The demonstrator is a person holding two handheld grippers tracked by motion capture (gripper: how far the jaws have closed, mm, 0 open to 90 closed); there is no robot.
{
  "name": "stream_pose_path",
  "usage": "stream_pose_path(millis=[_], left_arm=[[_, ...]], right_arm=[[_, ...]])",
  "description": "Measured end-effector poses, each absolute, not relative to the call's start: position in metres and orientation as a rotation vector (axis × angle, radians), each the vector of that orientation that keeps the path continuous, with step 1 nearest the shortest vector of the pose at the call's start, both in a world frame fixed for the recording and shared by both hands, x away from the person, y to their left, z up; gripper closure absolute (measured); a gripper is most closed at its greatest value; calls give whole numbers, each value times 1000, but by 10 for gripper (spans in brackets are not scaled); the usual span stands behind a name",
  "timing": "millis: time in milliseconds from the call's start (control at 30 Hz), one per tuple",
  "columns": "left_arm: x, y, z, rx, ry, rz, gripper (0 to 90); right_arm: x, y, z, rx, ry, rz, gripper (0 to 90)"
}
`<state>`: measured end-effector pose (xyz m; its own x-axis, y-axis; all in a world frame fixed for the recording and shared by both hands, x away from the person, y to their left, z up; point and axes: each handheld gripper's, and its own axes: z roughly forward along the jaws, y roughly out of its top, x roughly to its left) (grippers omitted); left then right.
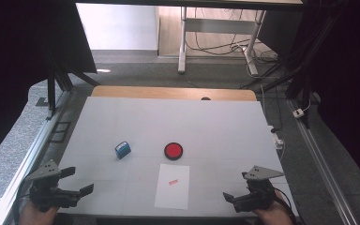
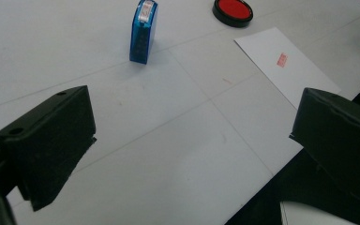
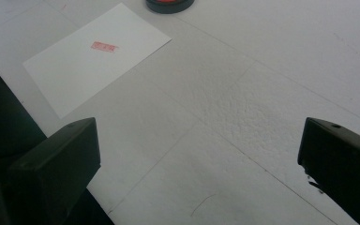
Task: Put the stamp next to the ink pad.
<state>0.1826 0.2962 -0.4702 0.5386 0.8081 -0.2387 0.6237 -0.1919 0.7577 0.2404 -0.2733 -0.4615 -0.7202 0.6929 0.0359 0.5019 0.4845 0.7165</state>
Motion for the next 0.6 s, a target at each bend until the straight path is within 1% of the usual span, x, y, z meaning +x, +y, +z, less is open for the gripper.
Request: stream_pose_path(millis=[233,467,600], left_arm=[[180,294,-475,1955,1191,268,0],[180,285,-479,2064,1223,269,0],[182,285,-480,2067,1230,247,0]], right_arm=[[240,-273,-461,1019,2476,1066,0],[240,-272,-462,1017,2477,1062,0],[241,-272,-462,1019,2476,1058,0]])
